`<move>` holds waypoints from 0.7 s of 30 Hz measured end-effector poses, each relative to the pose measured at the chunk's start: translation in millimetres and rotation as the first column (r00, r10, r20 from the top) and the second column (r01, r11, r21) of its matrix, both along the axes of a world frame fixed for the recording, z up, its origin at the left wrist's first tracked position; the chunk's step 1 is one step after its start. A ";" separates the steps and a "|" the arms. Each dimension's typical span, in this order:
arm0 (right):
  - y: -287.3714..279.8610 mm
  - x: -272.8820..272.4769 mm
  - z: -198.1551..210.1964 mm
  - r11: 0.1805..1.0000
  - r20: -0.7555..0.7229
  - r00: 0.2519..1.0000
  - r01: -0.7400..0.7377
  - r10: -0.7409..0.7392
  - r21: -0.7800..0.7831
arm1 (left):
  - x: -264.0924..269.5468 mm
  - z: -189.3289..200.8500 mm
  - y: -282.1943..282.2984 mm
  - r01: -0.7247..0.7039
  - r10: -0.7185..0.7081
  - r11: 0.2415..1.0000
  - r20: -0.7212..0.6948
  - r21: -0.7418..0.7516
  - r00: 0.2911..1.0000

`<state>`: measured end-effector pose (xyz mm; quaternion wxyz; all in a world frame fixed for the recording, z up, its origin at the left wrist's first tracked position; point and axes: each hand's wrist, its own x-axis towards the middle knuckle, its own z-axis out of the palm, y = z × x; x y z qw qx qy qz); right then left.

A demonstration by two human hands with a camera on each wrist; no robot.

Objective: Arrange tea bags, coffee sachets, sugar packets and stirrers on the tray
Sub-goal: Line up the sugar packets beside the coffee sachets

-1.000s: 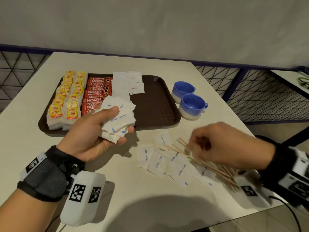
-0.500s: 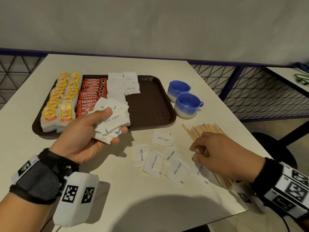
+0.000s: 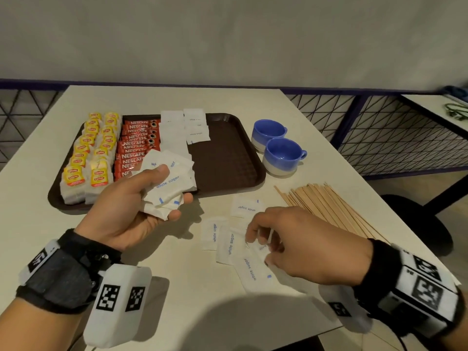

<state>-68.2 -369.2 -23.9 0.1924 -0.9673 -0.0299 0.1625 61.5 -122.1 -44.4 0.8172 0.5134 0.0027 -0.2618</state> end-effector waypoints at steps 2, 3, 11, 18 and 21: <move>5.4 3.6 5.3 0.996 0.052 0.997 0.053 -0.057 0.070 | -0.7 2.0 0.1 -0.001 0.001 1.000 -0.005 -0.010 1.000; 7.1 4.5 7.5 0.990 0.090 0.991 0.087 -0.097 0.109 | -1.2 2.7 0.0 -0.002 0.002 1.000 -0.010 -0.015 1.000; 6.4 -15.4 7.6 0.970 0.043 0.969 0.243 -0.242 0.001 | -3.9 3.0 -0.6 0.009 -0.011 0.999 -0.039 -0.039 0.999; 23.0 -15.2 18.3 0.977 -0.096 0.990 0.083 -0.103 -0.196 | -6.3 -0.6 -3.5 0.043 -0.045 0.998 -0.046 -0.040 0.998; 25.3 -8.7 15.0 0.961 -0.101 0.994 0.007 -0.036 -0.276 | -6.9 -0.2 -2.8 0.055 -0.058 0.997 -0.047 -0.061 0.997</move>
